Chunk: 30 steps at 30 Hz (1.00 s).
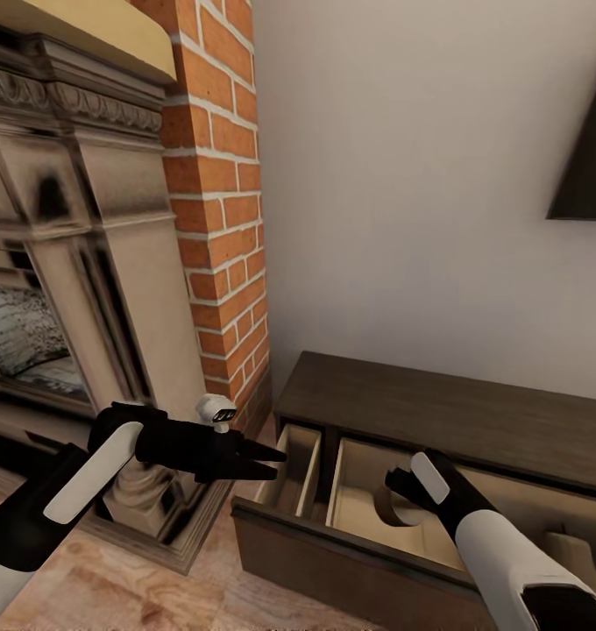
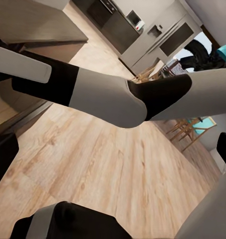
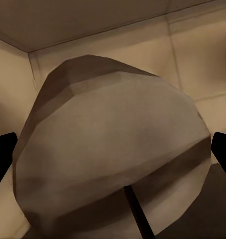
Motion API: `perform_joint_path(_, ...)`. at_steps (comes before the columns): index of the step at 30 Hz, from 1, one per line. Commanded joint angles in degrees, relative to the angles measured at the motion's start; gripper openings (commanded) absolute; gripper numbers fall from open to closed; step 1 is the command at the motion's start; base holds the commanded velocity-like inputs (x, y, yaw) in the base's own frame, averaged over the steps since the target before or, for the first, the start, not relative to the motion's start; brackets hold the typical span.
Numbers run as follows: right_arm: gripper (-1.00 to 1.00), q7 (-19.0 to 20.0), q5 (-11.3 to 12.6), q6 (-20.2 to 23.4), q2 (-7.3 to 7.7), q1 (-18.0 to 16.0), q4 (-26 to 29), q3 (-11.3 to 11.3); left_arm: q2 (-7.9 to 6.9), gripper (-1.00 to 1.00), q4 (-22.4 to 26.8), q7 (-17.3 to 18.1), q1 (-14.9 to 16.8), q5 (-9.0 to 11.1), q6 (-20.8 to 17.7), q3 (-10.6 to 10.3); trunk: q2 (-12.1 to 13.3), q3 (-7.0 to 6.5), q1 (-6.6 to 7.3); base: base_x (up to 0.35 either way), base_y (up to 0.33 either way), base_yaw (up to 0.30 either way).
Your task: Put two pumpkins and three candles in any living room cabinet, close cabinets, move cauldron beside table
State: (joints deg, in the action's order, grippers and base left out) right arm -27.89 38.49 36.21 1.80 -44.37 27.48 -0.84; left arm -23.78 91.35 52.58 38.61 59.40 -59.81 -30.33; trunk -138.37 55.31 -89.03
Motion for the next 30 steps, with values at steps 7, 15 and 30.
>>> perform_joint_path(7, -1.00, -0.49, 0.56, -0.64, 0.12, -0.77, -1.30, -0.04, -0.03, 1.00, 0.02, 0.08, 0.07, 0.10, -0.19, -0.08, -2.85, 1.32, -1.53, 0.000, 0.000, 0.000)
perform_joint_path(15, -1.00, -0.43, 0.53, -0.80, 0.21, -0.88, -1.49, -0.04, -0.03, 1.00, 0.04, 0.15, 0.07, 0.10, -0.19, -0.08, -4.91, 2.88, -2.71, 0.000, 0.000, 0.000)
perform_joint_path(30, -1.00, -0.49, 0.53, -2.72, 0.32, -0.90, -1.74, -0.04, -0.03, 1.00, 0.06, 0.16, 0.07, 0.10, -0.19, -0.08, -5.09, 5.76, -3.05, 0.000, 0.000, 0.000)
